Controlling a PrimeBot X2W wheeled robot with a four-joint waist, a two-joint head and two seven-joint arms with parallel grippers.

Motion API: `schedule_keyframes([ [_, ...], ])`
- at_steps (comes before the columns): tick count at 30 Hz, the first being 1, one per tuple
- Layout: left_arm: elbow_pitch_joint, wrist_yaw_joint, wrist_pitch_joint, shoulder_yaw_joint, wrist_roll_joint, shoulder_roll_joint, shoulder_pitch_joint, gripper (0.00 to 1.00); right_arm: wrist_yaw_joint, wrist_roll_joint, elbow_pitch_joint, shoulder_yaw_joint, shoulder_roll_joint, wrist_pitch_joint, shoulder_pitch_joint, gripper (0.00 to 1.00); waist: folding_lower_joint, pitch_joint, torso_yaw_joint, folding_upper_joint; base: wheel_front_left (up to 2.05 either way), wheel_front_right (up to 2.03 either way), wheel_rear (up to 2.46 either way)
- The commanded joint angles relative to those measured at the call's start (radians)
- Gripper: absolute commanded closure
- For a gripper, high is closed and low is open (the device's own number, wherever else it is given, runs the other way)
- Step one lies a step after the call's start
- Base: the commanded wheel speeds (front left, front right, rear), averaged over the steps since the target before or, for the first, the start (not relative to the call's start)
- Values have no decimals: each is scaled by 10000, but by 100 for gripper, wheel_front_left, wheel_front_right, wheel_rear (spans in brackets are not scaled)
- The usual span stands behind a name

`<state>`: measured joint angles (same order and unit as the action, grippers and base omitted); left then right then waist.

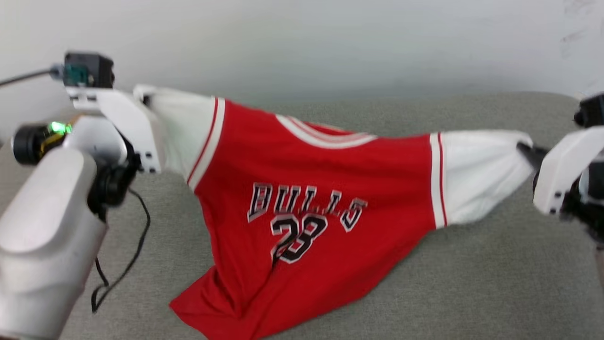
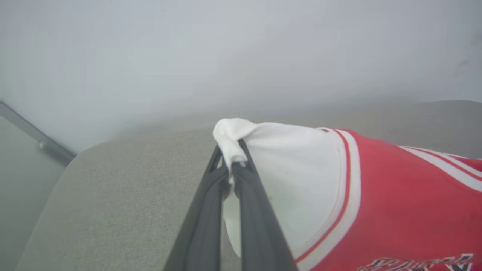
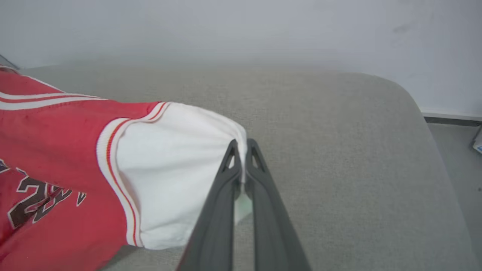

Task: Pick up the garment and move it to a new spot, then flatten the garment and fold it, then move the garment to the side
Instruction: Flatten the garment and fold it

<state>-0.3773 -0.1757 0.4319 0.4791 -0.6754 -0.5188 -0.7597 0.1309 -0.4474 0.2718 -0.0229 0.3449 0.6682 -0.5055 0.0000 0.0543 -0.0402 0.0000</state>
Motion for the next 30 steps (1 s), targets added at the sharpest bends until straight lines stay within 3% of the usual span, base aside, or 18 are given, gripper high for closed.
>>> schedule_keyframes([
  [1, -230, 73, -202, -2, 168, 36, -451, 100, -3, 134, 170, -165, 227, -220, -562, 100, 0, 142, -56, 0, 0, 0, 0],
  [13, -1786, 258, -2012, -476, 976, 355, -4450, 100, -6, 461, 1627, -1541, 1027, -1938, -5440, 100, 0, 2257, -353, 0, 0, 0, 0],
  [20, -2148, 64, -3154, -1049, 1121, 346, -6499, 100, -6, 907, 2389, -1846, 1061, -3169, -8177, 100, 0, 3341, -499, 0, 0, 0, 0],
  [30, -2427, 317, -4005, -1076, 1457, 163, -8121, 100, -6, 1274, 3426, -2170, 1076, -4767, -10615, 100, 0, 4210, -647, 0, 0, 0, 0],
])
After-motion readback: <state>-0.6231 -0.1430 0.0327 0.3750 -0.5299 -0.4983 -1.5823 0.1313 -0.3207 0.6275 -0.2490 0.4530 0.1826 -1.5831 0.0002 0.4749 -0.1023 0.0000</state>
